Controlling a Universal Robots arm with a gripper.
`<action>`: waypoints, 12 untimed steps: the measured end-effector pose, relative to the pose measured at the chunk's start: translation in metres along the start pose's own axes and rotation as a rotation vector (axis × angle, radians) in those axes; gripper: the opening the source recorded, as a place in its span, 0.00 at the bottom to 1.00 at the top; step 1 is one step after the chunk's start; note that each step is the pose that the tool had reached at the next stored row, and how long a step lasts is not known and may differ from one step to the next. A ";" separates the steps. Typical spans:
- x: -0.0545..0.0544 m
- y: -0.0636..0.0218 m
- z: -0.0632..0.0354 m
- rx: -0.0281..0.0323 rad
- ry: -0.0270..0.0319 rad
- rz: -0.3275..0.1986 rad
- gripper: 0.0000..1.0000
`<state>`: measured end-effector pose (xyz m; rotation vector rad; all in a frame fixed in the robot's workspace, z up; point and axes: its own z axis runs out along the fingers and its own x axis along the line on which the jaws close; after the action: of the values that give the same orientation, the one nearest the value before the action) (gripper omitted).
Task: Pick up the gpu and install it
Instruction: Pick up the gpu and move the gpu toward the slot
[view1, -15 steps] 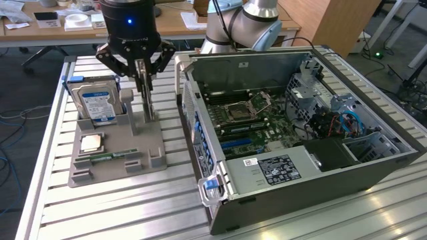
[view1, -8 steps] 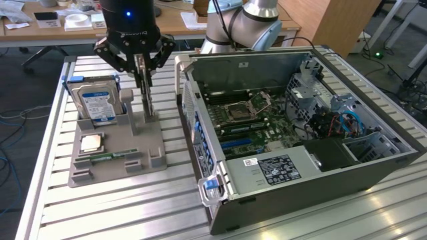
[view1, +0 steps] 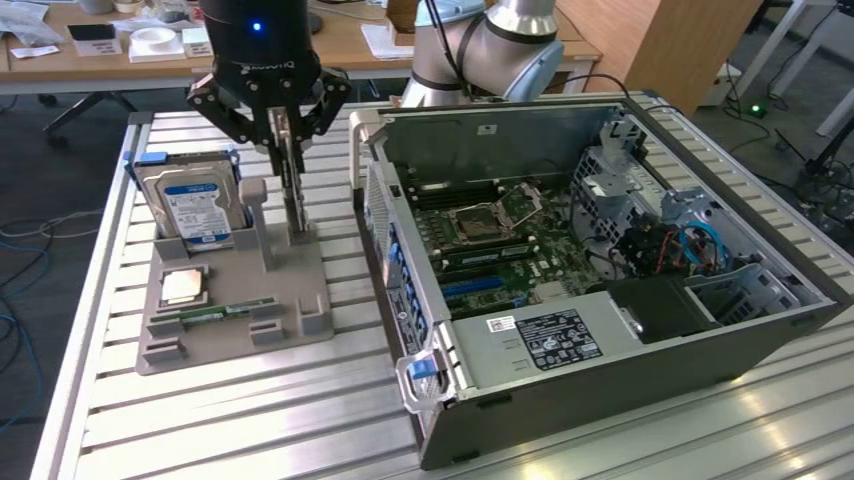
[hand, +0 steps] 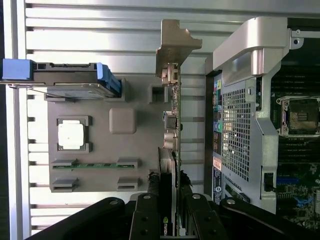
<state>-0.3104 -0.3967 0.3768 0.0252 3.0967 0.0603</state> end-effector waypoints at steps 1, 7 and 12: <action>0.000 0.0000 -0.0010 0.0002 0.0002 0.000 0.26; -0.001 0.0005 -0.0131 -0.0001 -0.0002 0.000 0.26; -0.001 0.0009 -0.0231 -0.0001 -0.0001 0.000 0.26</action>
<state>-0.3101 -0.3967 0.4000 0.0253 3.0966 0.0604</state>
